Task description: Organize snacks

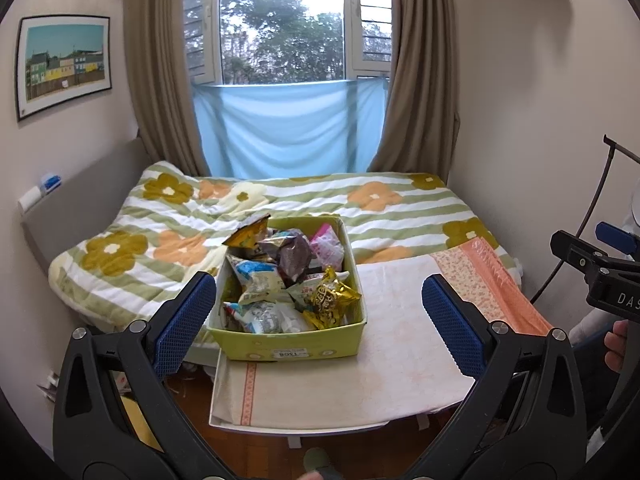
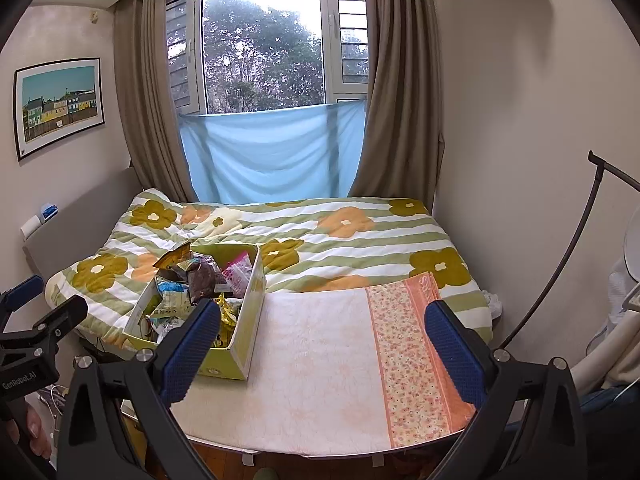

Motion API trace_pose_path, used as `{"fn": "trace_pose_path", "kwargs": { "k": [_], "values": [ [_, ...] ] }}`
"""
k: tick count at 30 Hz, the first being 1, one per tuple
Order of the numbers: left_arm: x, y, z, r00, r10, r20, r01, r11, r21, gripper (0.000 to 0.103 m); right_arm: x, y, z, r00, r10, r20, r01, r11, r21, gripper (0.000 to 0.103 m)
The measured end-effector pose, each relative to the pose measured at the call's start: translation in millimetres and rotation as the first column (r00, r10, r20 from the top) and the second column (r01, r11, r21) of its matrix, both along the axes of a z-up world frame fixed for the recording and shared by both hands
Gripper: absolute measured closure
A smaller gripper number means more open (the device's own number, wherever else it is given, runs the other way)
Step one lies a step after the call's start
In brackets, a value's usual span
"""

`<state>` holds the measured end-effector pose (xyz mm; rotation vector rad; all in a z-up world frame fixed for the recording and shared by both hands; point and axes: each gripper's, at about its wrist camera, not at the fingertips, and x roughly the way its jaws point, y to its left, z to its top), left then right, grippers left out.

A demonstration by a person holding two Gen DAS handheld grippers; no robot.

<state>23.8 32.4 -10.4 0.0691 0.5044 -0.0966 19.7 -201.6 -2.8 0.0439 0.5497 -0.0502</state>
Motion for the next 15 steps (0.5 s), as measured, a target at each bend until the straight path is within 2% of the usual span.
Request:
{"fn": "trace_pose_path", "kwargs": {
  "k": [4,9,15],
  "values": [
    [-1.8,0.2,1.0,0.999,0.030,0.016,-0.030,0.999,0.025,0.001,-0.4,0.5,-0.6,1.000,-0.006,-0.002,0.006,1.000,0.004,0.002],
    [-2.9,3.5,1.2,1.000,0.027,0.009,-0.027,1.000,-0.001,0.001,-1.5,-0.2,-1.2,1.000,-0.010,-0.004,0.010,1.000,0.009,0.002],
    [-5.5,2.7,-4.4,1.000,0.019,-0.003,-0.019,1.000,0.010,0.001,-1.6,1.3,-2.2,1.000,-0.015,-0.016,0.016,1.000,0.007,0.002]
  ]
}}
